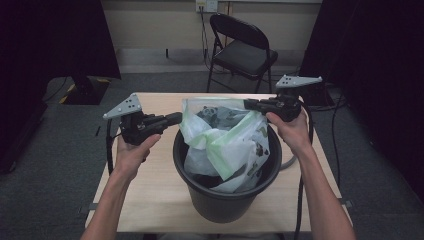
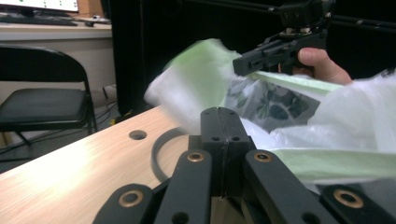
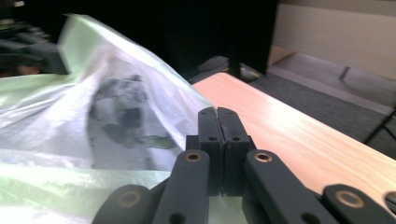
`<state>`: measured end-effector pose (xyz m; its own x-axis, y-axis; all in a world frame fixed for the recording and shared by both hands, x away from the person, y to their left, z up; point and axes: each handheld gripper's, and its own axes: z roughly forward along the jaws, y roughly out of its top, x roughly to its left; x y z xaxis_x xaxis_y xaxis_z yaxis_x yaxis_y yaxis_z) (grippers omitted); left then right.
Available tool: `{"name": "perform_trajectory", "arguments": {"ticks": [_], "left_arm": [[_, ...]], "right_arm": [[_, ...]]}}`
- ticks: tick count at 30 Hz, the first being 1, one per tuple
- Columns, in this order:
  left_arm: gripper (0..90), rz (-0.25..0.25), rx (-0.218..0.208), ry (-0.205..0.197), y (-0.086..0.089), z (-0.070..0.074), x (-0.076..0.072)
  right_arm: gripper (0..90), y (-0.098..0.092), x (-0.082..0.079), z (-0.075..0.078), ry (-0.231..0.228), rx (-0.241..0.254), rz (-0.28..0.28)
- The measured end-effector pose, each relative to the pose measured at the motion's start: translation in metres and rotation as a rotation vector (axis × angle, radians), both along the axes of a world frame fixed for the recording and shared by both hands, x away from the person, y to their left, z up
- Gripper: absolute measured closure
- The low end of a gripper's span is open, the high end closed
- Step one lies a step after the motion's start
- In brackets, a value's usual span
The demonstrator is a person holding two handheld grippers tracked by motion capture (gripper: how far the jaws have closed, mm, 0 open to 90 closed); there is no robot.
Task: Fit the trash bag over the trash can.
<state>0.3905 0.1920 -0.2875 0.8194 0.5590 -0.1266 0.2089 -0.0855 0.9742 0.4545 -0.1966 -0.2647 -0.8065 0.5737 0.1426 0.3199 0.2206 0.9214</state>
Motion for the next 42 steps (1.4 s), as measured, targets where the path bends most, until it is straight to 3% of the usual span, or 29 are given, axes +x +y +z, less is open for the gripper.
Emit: {"name": "perform_trajectory", "arguments": {"ticks": [9, 13, 16, 18, 20, 23, 25, 28, 32, 36, 37, 42], "left_arm": [[90.0, 0.008, 0.024, 0.061, 0.004, -0.023, 0.009], [90.0, -0.031, 0.047, 0.089, 0.006, -0.032, 0.008], [90.0, -0.057, 0.046, 0.096, 0.008, -0.035, 0.007], [90.0, -0.042, 0.049, 0.088, 0.01, -0.033, 0.007], [88.3, -0.025, 0.012, 0.077, 0.014, -0.028, 0.007], [76.9, 0.007, -0.029, 0.039, 0.019, -0.016, 0.006], [71.3, 0.041, -0.043, 0.019, 0.02, -0.008, 0.005], [65.5, 0.027, -0.079, -0.01, 0.015, 0.004, 0.004], [53.5, -0.025, -0.065, -0.016, -0.004, 0.005, 0.004], [52.8, -0.055, -0.029, 0.006, -0.014, -0.004, 0.005], [56.4, -0.061, -0.013, 0.005, -0.015, -0.006, 0.004], [59.1, -0.09, -0.045, 0.035, -0.008, -0.01, -0.001]], "right_arm": [[90.0, -0.014, 0.019, -0.034, 0.083, 0.038, -0.025], [90.0, -0.012, 0.019, -0.048, 0.114, 0.008, 0.002], [90.0, -0.013, 0.018, -0.05, 0.116, 0.019, 0.013], [82.9, -0.013, 0.017, -0.048, 0.101, 0.011, -0.006], [71.5, -0.016, 0.017, -0.043, 0.092, 0.019, -0.071], [63.1, -0.022, 0.016, -0.035, 0.074, 0.058, -0.088], [60.5, -0.024, 0.013, -0.029, 0.058, 0.053, -0.107], [55.1, -0.025, 0.009, -0.022, 0.036, 0.066, -0.125], [49.1, -0.025, 0.005, -0.015, 0.014, 0.065, -0.134], [43.2, -0.025, -0.001, -0.007, -0.002, 0.074, -0.13], [42.0, -0.025, -0.003, -0.006, -0.007, 0.074, -0.128], [39.7, -0.024, -0.014, 0.001, -0.026, 0.095, -0.099]]}}
